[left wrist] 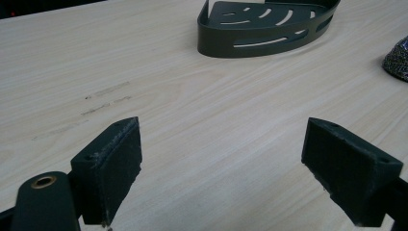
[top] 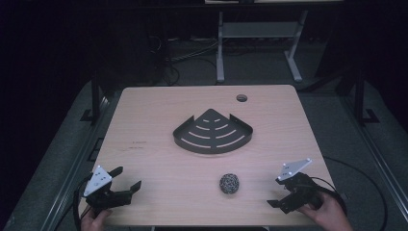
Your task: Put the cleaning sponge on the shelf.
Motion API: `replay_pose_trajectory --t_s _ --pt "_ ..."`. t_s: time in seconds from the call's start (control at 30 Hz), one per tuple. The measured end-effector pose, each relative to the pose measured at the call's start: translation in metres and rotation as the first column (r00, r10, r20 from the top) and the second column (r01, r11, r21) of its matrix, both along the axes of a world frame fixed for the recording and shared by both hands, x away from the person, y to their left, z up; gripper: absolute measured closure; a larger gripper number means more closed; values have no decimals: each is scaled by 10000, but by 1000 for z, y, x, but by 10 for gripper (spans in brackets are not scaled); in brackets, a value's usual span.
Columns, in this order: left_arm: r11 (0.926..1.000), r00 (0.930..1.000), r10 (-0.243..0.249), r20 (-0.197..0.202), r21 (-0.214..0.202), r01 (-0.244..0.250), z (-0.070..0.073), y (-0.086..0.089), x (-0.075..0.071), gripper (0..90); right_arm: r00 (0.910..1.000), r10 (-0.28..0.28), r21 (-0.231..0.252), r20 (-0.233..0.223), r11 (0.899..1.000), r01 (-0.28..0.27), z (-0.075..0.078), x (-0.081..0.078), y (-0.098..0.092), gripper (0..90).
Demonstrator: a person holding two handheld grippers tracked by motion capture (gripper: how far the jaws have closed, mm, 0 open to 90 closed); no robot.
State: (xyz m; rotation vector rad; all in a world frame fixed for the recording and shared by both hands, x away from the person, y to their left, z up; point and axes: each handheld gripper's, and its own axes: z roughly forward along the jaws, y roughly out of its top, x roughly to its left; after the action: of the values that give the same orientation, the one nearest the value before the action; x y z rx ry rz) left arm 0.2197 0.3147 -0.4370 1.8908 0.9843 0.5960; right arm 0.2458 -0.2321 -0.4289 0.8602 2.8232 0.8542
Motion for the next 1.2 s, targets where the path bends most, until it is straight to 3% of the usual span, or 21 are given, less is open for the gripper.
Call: replay_pose_trajectory --t_s 0.73,1.2 --pt "10000 10000 32 37 -11 -32 1 1 0 133 9947 1022 -179 125 9946 -1020 6 13 39 162" --pt "9999 10000 75 64 -96 -75 1 1 0 133 9912 1322 -308 101 9908 -1319 8 20 58 147"
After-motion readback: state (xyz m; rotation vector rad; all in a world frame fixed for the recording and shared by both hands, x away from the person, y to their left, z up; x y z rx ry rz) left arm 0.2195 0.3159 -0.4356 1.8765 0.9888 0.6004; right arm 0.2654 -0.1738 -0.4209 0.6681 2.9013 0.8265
